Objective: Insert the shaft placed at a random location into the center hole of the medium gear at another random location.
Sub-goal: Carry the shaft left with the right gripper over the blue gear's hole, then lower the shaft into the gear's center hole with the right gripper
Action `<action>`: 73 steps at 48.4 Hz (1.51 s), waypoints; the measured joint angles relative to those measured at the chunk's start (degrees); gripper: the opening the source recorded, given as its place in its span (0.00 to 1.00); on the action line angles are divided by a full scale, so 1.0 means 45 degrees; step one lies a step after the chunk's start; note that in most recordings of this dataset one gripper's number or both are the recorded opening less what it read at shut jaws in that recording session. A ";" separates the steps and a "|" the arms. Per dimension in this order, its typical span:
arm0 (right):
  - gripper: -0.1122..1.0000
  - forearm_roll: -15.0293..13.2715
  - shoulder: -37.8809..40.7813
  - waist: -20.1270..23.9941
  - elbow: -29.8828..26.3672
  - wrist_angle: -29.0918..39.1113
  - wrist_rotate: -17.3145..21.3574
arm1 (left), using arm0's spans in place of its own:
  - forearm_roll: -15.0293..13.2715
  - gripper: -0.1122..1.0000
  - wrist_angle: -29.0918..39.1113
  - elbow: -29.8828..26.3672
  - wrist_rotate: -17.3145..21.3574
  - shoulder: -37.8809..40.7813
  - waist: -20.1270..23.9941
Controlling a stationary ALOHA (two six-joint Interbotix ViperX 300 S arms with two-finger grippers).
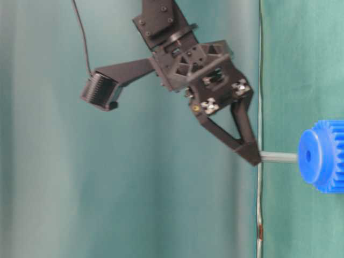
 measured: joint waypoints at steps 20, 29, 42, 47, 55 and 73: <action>0.22 0.0098 0.0684 -0.0020 -0.0020 -0.0625 0.0000 | 0.0000 0.11 0.0000 0.0000 -0.0020 0.0039 0.0000; 0.22 0.0117 0.0664 -0.0117 -0.0020 -0.0625 0.0000 | 0.0000 0.10 0.0000 0.0000 -0.0020 0.0059 0.0000; 0.22 0.0098 0.0273 -0.0293 -0.0020 -0.0625 -0.0020 | 0.0000 0.11 0.0000 0.0020 -0.0020 0.0059 0.0000; 0.22 0.0098 0.0059 -0.0293 0.0020 -0.0625 -0.0020 | 0.0020 0.10 0.0000 0.0000 -0.0020 0.0059 0.0000; 0.22 0.0117 -0.0039 -0.0293 0.0059 -0.0625 0.0000 | 0.0000 0.11 0.0000 0.0000 -0.0020 0.0059 0.0020; 0.22 0.0117 0.0352 -0.0273 0.0059 -0.0645 0.0000 | 0.0000 0.11 0.0000 0.0000 -0.0020 0.0059 0.0000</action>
